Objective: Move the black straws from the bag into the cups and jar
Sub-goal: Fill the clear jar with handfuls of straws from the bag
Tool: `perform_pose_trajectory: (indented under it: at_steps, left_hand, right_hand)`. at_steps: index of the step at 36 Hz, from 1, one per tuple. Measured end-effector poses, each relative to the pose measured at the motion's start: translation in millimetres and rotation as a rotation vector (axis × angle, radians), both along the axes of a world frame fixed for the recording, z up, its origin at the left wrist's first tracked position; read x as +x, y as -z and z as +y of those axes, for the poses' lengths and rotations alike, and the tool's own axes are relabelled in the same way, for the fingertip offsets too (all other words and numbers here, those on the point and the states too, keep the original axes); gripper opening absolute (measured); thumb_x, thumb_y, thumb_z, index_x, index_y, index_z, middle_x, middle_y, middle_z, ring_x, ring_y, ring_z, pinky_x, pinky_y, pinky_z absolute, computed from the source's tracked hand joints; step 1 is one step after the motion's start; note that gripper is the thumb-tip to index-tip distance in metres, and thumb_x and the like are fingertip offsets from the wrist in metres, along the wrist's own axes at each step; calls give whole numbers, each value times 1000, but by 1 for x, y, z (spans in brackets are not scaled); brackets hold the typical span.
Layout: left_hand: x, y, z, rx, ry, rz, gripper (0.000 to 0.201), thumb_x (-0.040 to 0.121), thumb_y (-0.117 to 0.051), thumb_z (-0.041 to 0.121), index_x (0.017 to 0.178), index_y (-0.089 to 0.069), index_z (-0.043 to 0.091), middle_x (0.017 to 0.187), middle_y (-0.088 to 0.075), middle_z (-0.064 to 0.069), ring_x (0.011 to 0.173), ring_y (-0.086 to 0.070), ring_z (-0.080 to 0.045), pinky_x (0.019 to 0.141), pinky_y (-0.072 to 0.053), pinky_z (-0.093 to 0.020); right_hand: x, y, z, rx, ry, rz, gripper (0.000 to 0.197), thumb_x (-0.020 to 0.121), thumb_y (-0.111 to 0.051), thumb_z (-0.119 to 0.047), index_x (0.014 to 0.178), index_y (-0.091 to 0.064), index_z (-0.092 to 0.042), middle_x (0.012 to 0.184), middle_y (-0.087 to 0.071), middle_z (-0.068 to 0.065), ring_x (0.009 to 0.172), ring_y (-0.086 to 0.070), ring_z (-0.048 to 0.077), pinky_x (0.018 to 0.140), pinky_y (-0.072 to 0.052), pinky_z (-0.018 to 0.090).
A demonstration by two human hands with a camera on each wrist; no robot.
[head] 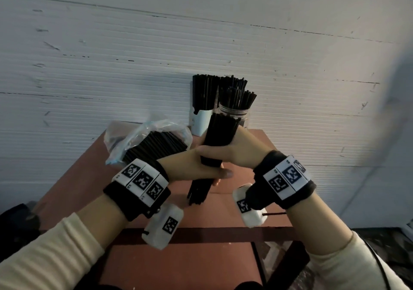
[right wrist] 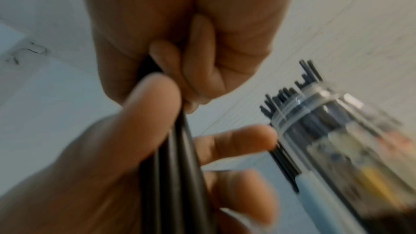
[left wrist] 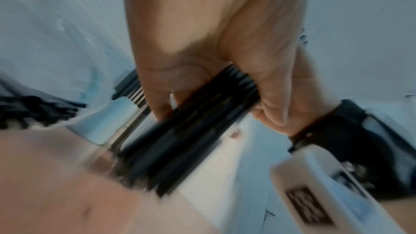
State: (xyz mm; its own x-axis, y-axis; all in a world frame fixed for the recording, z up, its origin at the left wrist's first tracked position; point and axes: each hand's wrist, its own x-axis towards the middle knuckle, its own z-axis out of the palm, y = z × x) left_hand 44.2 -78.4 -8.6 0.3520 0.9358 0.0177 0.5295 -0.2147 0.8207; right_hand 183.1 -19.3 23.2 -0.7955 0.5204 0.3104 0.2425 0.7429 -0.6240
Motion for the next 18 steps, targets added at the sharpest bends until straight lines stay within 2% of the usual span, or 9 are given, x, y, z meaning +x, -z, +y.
perform_pose_trajectory:
  at_steps: [2, 4, 5, 7, 9, 11, 13, 16, 18]
  left_hand:
    - [3, -1, 8, 21, -5, -108, 13, 89, -69, 19, 85, -64, 7, 84, -67, -8, 81, -65, -17, 83, -57, -30]
    - [6, -5, 18, 91, -89, -150, 27, 83, -75, 29, 103, -63, 16, 98, -70, -5, 92, -67, -15, 89, -56, -33]
    - [7, -7, 24, 133, -168, -173, 37, 80, -78, 32, 110, -58, 25, 107, -68, -2, 98, -66, -9, 87, -56, -28]
    - [11, -12, 37, 243, -338, -236, 69, 73, -84, 32, 126, -41, 32, 125, -55, 1, 106, -57, -1, 83, -49, -16]
    - [13, -13, 55, 358, -450, -263, 103, 62, -86, 42, 143, -22, 33, 135, -37, 4, 114, -42, 3, 89, -38, -17]
    - [12, -16, 72, 412, -477, -248, 120, 55, -82, 49, 148, -8, 35, 144, -25, 2, 127, -30, -1, 104, -31, -27]
    - [11, -19, 93, 376, -490, -213, 134, 52, -85, 50, 151, 4, 32, 154, -13, -3, 134, -18, -4, 111, -22, -32]
    - [8, -22, 121, 261, -492, -170, 146, 51, -91, 49, 151, 15, 31, 160, -6, 1, 144, -16, -11, 116, -19, -33]
    - [7, -21, 132, 202, -489, -125, 152, 43, -88, 59, 149, 18, 34, 159, -17, 3, 144, -25, -17, 117, -24, -41]
  right_hand:
    - [4, -7, 5, 35, 60, 68, 16, 83, -71, -18, 82, -67, -3, 72, -66, 4, 65, -63, 9, 60, -52, 26]
    - [8, -19, 12, 63, 92, 146, 15, 83, -70, -14, 81, -64, 0, 75, -65, 10, 70, -64, 16, 64, -54, 30]
    - [11, -28, 16, 65, 114, 190, 12, 84, -69, -12, 81, -64, -1, 74, -65, 8, 70, -64, 14, 64, -54, 29]
    - [19, -45, 29, 48, 172, 293, 10, 85, -66, -8, 81, -64, 1, 64, -60, -3, 56, -57, 2, 50, -44, 15]
    - [27, -64, 44, 27, 241, 420, 8, 84, -66, -5, 81, -63, 1, 62, -56, -9, 48, -51, -2, 45, -36, 8]
    - [35, -82, 60, 17, 315, 528, 6, 83, -67, -5, 78, -63, -5, 63, -56, -7, 47, -49, -2, 43, -33, 8]
    - [40, -97, 76, 5, 372, 583, 10, 81, -68, -9, 75, -60, -11, 62, -55, -6, 46, -47, 0, 40, -31, 15]
    - [43, -112, 98, 6, 418, 588, 11, 78, -68, -13, 79, -58, -8, 66, -53, 2, 45, -44, 5, 40, -31, 17]
    - [41, -117, 110, -8, 437, 561, 18, 73, -68, -17, 84, -58, -7, 71, -50, 11, 47, -41, 11, 40, -28, 21]
